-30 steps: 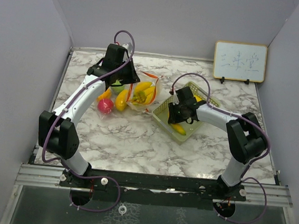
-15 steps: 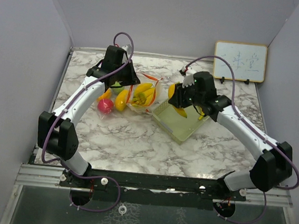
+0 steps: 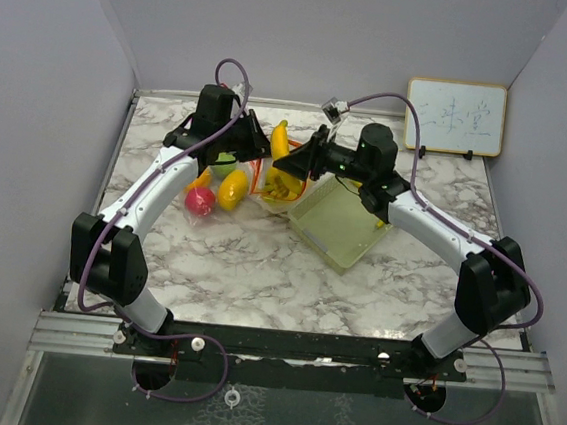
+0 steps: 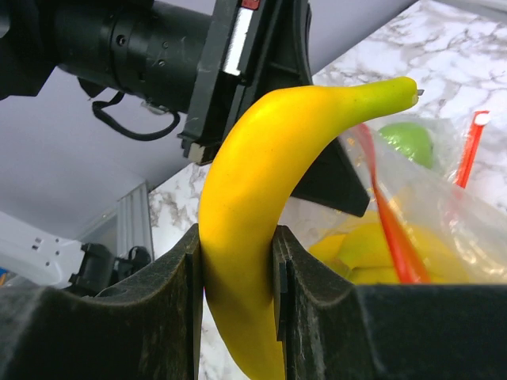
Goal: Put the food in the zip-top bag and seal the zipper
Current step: Place the fake fruit in the zipper food storage bag.
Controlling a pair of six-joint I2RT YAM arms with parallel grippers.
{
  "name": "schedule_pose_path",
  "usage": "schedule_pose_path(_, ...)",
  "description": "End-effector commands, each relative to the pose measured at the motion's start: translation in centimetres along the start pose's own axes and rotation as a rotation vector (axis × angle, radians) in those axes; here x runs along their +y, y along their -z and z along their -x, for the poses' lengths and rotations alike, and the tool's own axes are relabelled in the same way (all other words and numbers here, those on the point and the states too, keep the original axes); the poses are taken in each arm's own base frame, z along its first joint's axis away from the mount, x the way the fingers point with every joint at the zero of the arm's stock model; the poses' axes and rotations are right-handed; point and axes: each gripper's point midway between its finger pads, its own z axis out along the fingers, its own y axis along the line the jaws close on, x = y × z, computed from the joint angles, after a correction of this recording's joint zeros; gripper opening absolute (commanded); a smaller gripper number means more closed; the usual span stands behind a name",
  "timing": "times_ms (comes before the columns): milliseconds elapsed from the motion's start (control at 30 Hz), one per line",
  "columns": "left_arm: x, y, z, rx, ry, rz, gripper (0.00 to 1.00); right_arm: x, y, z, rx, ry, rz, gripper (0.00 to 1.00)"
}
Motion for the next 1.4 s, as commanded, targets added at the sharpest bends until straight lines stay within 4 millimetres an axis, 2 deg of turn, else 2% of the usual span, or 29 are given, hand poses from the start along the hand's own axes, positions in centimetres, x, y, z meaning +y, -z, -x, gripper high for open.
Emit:
schedule_pose_path(0, -3.5, 1.1, 0.9, -0.015, 0.038, -0.144, 0.0, 0.5, -1.0, 6.4, -0.195, 0.193, -0.036, 0.15)
schedule_pose_path(67, -3.6, 1.0, 0.7, 0.001, 0.054, -0.156, 0.0, -0.5, -1.1, 7.4, -0.241, 0.245, -0.096, 0.13)
schedule_pose_path(133, -3.8, 0.8, 0.6, 0.01, 0.064, -0.168, 0.0, -2.0, -1.3, 7.3, -0.257, 0.292, -0.158, 0.14)
schedule_pose_path(267, -4.1, 0.5, 0.5, 0.03, 0.081, -0.192, 0.0, -4.9, -1.4, 5.2, -0.205, 0.378, -0.263, 0.14)
schedule_pose_path(400, -4.2, 0.4, 0.5, 0.038, 0.088, -0.201, 0.0, -6.9, -0.4, 3.0, -0.15, 0.446, -0.353, 0.15)
schedule_pose_path(500, -4.0, 0.2, 0.6, 0.039, 0.095, -0.204, 0.0, -7.9, 0.8, 1.6, -0.092, 0.486, -0.41, 0.22)
schedule_pose_path(567, -3.9, 0.1, 0.8, 0.04, 0.102, -0.21, 0.0, -8.4, 1.5, 1.1, -0.068, 0.503, -0.447, 0.36)
schedule_pose_path(700, -3.9, -0.4, 1.0, 0.045, 0.106, -0.216, 0.0, -8.0, 2.3, 1.9, -0.076, 0.501, -0.469, 0.78)
schedule_pose_path(833, -3.6, -0.7, 1.1, 0.045, 0.106, -0.207, 0.0, -6.2, 3.1, 4.1, -0.117, 0.484, -0.465, 1.0)
schedule_pose_path(933, -3.2, -0.9, 1.1, 0.041, 0.107, -0.199, 0.0, -4.9, 4.3, 5.9, -0.147, 0.462, -0.488, 1.0)
schedule_pose_path(1067, -3.2, -1.1, 1.4, 0.035, 0.098, -0.207, 0.0, -5.2, 7.8, 7.5, -0.189, 0.431, -0.65, 1.0)
schedule_pose_path(1233, -3.7, -0.6, 2.4, 0.012, 0.074, -0.227, 0.0, -10.2, 12.1, 3.7, 0.03, 0.326, -0.931, 1.0)
schedule_pose_path(1300, -3.7, -0.5, 2.5, 0.008, 0.064, -0.224, 0.0, -11.8, 13.3, 1.3, 0.115, 0.281, -0.982, 1.0)
schedule_pose_path(1367, -3.7, -0.5, 2.4, 0.011, 0.059, -0.227, 0.0, -13.1, 14.1, -0.9, 0.192, 0.248, -1.008, 0.96)
